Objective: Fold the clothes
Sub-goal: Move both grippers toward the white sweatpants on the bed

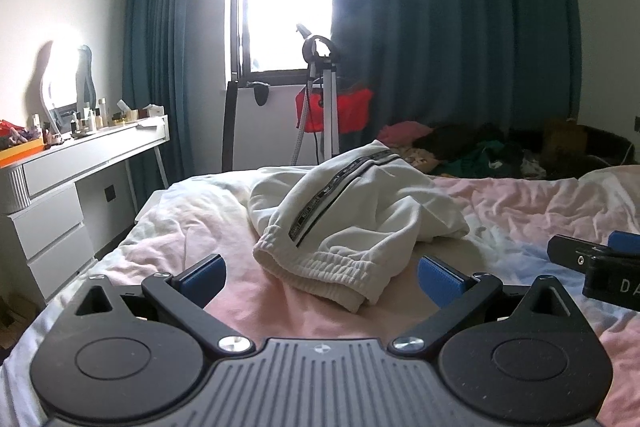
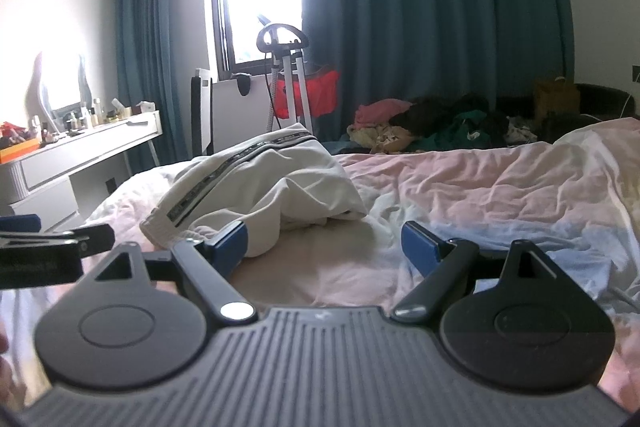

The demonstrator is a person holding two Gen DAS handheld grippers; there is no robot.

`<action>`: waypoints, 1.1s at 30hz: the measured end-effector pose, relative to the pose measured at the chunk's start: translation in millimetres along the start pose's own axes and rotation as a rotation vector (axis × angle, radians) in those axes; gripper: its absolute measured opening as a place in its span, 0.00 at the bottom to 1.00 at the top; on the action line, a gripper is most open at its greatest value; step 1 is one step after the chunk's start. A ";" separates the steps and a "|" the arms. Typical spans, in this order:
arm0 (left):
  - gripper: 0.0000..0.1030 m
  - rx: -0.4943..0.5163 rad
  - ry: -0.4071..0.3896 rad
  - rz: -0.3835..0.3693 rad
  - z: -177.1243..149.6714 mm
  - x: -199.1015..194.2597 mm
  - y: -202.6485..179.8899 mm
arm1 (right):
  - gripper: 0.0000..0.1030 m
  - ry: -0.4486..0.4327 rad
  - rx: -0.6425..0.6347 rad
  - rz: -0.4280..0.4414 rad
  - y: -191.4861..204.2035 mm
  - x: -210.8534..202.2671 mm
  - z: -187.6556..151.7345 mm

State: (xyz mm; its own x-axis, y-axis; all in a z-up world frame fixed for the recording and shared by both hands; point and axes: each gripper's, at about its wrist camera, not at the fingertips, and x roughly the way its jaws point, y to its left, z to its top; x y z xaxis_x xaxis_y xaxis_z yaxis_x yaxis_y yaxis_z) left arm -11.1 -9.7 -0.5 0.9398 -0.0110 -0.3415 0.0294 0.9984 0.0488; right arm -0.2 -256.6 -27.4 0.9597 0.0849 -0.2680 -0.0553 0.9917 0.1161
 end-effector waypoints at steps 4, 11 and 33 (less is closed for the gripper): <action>1.00 0.006 0.005 0.000 -0.7 0.3 -1.3 | 0.83 0.005 0.002 0.000 -0.1 2.1 0.5; 1.00 0.007 0.015 -0.008 -2.0 1.3 -2.4 | 0.83 0.003 0.007 0.004 1.3 2.5 -1.0; 1.00 -0.011 0.034 0.009 -1.9 4.0 0.8 | 0.83 0.051 0.055 0.060 -2.0 11.5 -4.3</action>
State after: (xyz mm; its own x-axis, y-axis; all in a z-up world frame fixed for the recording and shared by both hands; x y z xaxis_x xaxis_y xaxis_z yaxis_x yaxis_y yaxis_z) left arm -8.0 -8.8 -3.7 0.9280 -0.0003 -0.3726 0.0173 0.9990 0.0422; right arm 9.8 -257.2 -34.9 0.9397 0.1504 -0.3071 -0.0959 0.9779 0.1856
